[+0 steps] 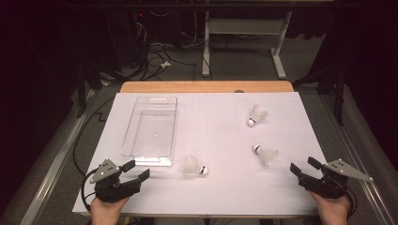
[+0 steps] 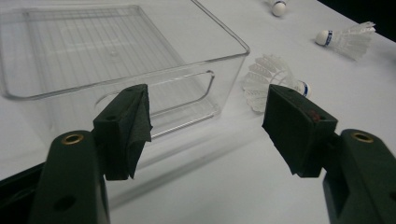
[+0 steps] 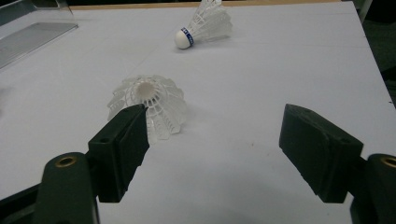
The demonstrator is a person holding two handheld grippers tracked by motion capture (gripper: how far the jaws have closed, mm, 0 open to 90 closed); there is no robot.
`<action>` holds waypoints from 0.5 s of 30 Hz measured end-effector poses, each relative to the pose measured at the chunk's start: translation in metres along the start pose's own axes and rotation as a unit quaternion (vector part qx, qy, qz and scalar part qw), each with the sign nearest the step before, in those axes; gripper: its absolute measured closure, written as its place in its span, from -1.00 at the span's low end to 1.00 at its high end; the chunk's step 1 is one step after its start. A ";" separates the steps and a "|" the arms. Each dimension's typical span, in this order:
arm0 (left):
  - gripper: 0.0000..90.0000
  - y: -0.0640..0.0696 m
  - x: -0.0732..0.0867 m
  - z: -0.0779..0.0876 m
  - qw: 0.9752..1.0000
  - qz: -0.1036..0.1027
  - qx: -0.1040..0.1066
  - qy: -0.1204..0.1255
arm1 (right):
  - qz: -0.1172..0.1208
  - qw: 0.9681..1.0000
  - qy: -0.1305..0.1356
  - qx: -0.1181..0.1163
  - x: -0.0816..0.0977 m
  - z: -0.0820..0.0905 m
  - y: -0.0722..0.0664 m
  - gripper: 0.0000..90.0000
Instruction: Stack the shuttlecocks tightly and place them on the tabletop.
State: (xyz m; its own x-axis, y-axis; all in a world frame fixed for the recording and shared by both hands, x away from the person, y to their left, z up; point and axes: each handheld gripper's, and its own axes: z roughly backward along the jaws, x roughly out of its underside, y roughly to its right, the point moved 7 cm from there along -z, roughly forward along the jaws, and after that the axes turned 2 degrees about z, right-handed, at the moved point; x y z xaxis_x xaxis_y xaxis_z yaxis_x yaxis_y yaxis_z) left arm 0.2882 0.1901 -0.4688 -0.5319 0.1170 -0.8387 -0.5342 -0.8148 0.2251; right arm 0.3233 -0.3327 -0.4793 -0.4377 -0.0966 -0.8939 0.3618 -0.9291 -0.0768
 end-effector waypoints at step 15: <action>-0.25 0.026 -0.004 -0.019 0.999 -0.019 0.031 -0.011 | 0.004 1.000 -0.002 -0.002 0.000 -0.001 -0.001 -0.46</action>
State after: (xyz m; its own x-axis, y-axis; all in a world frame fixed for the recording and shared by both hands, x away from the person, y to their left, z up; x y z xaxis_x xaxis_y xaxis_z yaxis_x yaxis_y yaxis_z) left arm 0.2894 0.1578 -0.4691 -0.5242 0.1612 -0.8362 -0.5937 -0.7732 0.2231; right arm 0.3232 -0.3315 -0.4799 -0.4389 -0.1056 -0.8923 0.3690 -0.9267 -0.0718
